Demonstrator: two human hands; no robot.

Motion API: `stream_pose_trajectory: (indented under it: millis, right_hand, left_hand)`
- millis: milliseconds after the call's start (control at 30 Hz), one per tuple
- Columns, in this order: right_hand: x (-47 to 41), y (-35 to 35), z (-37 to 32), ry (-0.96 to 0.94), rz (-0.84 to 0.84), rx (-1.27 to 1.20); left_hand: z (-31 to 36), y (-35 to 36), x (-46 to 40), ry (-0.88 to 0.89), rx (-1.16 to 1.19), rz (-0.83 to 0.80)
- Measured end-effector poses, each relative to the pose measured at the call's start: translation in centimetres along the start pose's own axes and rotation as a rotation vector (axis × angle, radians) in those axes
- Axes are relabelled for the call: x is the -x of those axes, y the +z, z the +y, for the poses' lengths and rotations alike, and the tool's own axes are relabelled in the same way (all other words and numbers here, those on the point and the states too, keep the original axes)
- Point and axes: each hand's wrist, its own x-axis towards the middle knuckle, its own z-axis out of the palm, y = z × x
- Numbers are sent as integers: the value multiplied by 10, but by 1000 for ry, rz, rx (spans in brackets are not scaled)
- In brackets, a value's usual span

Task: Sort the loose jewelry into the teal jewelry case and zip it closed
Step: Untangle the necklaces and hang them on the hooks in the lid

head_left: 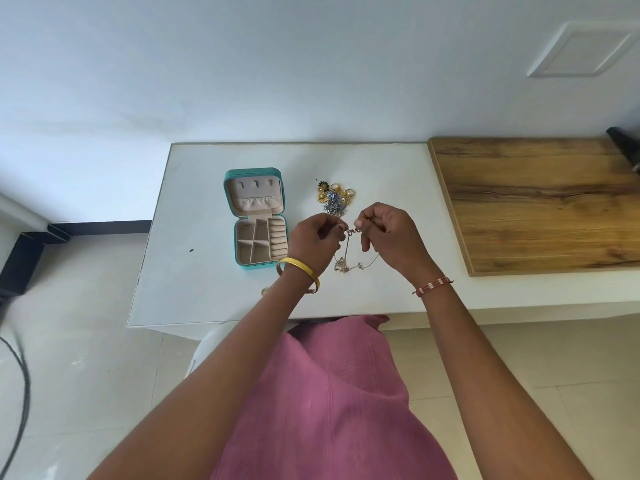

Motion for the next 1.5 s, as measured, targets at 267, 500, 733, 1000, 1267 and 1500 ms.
stream_pose_trajectory:
  millis: [267,500,733,1000,1267,1500]
  right_hand:
    - [4,-2,-4,39,-14,-187]
    - [4,-6,-3,30,137,-208]
    - [6,-7,-14,11,34,-238]
    - [5,-10,-13,12,52,-204]
    - [7,-10,-11,14,44,-213]
    - [4,-14,-8,-1,186,-259]
  left_hand:
    - [1,-4,-4,-30,18,-3]
    - [-8,-10,-4,-38,-41,-43]
    - [4,0,-3,28,-15,-109]
    - [4,-8,-3,28,54,-54]
    - [6,-3,-4,-15,65,-27]
    - [-11,-6,-6,-75,-130,-51]
